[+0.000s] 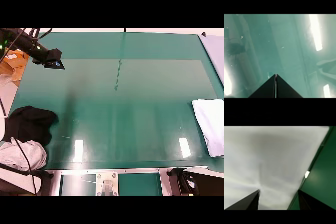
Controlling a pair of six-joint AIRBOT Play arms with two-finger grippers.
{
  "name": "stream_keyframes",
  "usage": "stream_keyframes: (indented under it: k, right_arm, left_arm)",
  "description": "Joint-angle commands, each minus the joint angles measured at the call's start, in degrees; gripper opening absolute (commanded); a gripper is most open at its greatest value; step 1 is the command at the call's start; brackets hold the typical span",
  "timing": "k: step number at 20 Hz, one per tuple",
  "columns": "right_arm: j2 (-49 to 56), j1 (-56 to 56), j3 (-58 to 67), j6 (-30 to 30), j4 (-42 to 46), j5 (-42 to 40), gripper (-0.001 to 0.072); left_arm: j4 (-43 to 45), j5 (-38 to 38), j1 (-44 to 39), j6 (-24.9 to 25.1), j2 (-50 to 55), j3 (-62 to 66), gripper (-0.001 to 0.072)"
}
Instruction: Fold the shirts.
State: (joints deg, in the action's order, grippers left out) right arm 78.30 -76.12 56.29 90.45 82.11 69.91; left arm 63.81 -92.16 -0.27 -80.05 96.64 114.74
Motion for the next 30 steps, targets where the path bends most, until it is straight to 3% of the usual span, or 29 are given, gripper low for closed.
stream_keyframes:
  k: [1, 3, 5, 8, 9, 10, 11, 14, 21, 23, 25, 30]
  right_arm:
    - [-4.13, 0.00, 3.74, 0.87, 1.25, 1.73, 0.0536]
    - [-7.76, 0.11, 6.34, 0.85, -4.33, 1.73, 0.0536]
    - [-10.73, 1.53, 7.28, 0.09, -17.22, 1.46, 0.0536]
    - [-12.41, 11.87, 6.49, -8.07, -36.02, 2.84, 0.0532]
    - [-12.90, 17.31, 6.03, -9.33, -38.38, 3.21, 0.0441]
    - [-13.77, 23.87, 5.07, -9.51, -38.86, 2.93, 0.0234]
    - [-14.88, 30.77, 3.37, -9.51, -38.84, 1.95, 0.0142]
    - [-18.84, 50.66, -4.17, -9.88, -38.82, -2.91, 0.0121]
    - [-21.44, 86.40, -14.29, -10.80, -37.27, -15.67, 0.0111]
    - [-21.44, 90.29, -14.29, -10.78, -37.33, -20.46, 0.0117]
    - [-21.44, 91.67, -14.32, -10.80, -37.40, -20.81, 0.0212]
    - [-21.44, 91.73, -14.32, -10.78, -37.77, -20.85, 0.0213]
  left_arm:
    - [-0.02, 0.46, -0.02, 0.09, -0.02, 0.07, 0.0023]
    - [-1.46, 1.05, -0.02, 0.46, -0.02, 0.09, 0.0023]
    - [-4.79, 1.25, -0.02, 2.62, -0.04, 0.13, 0.0022]
    - [-5.03, -1.33, -0.04, 2.62, -0.04, 0.11, 0.0021]
    - [-5.16, -2.58, -0.04, 2.58, -0.04, 0.07, 0.0021]
    - [-5.20, -3.52, -0.24, 2.36, -0.04, 0.04, 0.0021]
    - [-5.33, -3.63, -0.87, 2.03, -0.39, -0.55, 0.0021]
    - [-5.75, -1.29, -4.35, 2.08, -6.12, -11.41, 0.0021]
    - [-5.73, 13.51, -6.45, 1.03, -35.43, -56.83, 0.0022]
    - [-5.68, 13.75, -6.45, 1.05, -38.56, -60.59, 0.0022]
    - [-5.55, 14.21, -6.45, 1.03, -38.84, -60.59, 0.0023]
    - [-5.55, 17.73, -6.45, 1.01, -38.82, -60.59, 0.0023]
